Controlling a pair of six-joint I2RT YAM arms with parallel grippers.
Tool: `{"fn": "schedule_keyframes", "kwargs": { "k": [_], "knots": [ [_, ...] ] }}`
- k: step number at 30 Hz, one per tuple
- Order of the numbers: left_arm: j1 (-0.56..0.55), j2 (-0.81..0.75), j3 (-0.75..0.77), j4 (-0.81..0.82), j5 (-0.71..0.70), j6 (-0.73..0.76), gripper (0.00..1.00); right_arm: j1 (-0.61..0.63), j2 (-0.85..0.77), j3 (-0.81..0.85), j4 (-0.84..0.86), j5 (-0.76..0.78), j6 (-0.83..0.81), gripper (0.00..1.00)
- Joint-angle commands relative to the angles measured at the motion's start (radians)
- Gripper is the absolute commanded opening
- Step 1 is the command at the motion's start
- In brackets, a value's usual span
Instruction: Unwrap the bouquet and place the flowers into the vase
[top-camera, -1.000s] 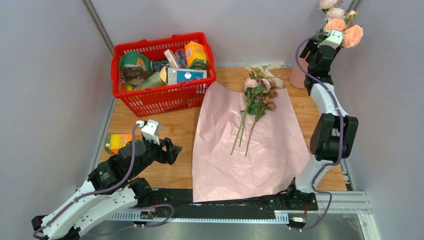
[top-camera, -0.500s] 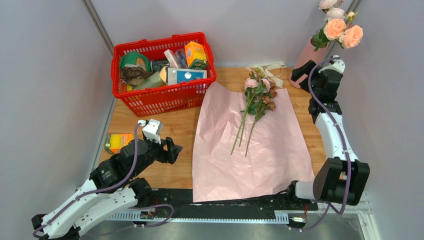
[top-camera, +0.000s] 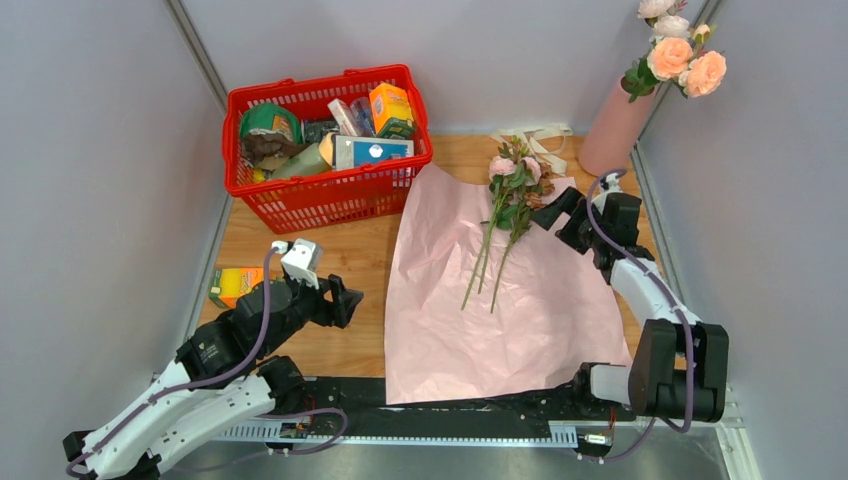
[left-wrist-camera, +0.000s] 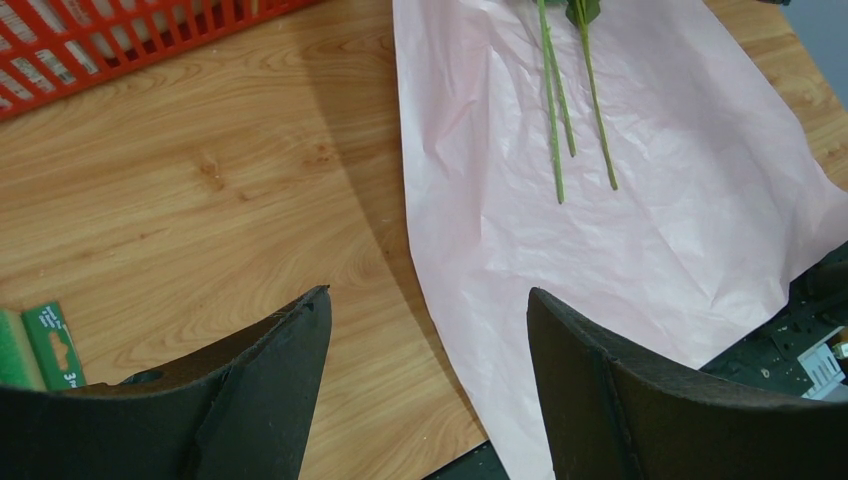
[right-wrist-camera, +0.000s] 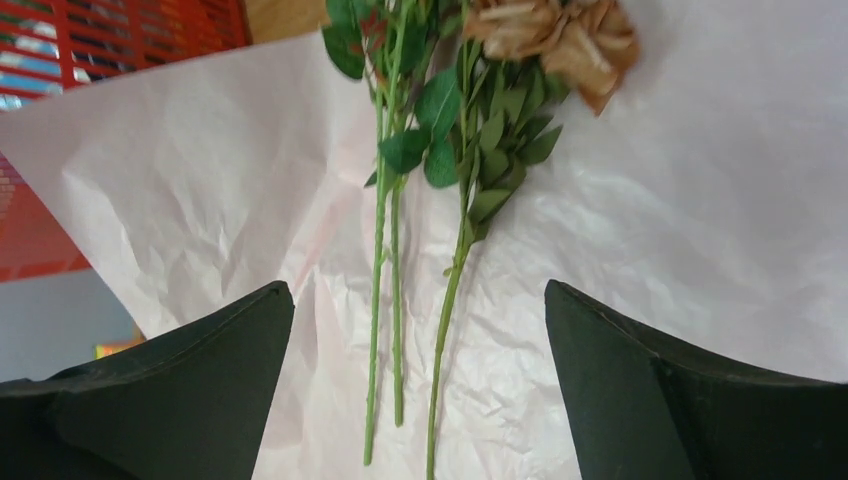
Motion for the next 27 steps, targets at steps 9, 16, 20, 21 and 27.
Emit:
{"fn": "schedule_keyframes", "kwargs": {
  "k": [9,16,20,21,27],
  "knots": [
    [-0.003,-0.004,-0.001,0.018,-0.016,0.007,0.79,0.067,0.157,-0.076,0.203,-0.101,0.035,0.72],
    [-0.003,0.001,-0.001,0.018,-0.017,0.008,0.79,0.182,0.242,-0.035,0.245,-0.058,0.062,0.55],
    [-0.003,0.001,-0.001,0.019,-0.016,0.008,0.79,0.261,0.269,-0.003,0.266,-0.006,0.094,0.51],
    [-0.003,0.001,-0.001,0.018,-0.016,0.008,0.79,0.275,0.280,0.005,0.271,0.005,0.110,0.50],
    [-0.003,-0.002,-0.003,0.018,-0.014,0.008,0.79,0.335,0.331,0.023,0.301,0.051,0.163,0.42]
  ]
}}
